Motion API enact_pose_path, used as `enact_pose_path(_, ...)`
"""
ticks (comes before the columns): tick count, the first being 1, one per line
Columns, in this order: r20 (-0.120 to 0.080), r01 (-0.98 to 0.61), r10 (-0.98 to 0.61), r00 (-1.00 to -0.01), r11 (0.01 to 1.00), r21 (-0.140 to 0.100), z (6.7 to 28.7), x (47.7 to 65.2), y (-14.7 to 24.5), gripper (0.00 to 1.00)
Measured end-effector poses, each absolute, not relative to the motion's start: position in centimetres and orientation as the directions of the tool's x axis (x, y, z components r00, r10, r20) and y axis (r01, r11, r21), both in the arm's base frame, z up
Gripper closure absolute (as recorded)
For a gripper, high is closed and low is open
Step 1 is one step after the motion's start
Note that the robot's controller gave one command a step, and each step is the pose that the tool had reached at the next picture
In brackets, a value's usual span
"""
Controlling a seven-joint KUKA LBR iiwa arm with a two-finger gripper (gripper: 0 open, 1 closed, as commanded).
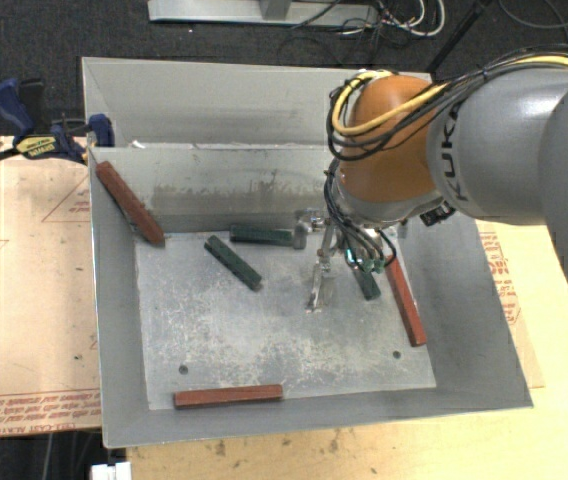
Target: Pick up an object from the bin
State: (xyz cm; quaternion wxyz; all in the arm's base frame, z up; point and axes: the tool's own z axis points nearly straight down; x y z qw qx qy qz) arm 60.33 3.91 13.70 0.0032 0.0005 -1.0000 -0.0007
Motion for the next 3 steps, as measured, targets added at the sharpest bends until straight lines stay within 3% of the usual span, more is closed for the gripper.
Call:
enact_pose_path(1,-0.001,-0.001,-0.001,-1.000,1.000,0.001,14.1,60.5,3.9,0.00)
enact_pose_path(2,-0.014,-0.010,-0.010,-1.000,1.000,0.002,10.5,63.4,4.8,0.00)
enact_pose_path(3,-0.003,-0.056,-0.056,-0.998,0.998,0.002,8.4,64.0,10.5,1.00)
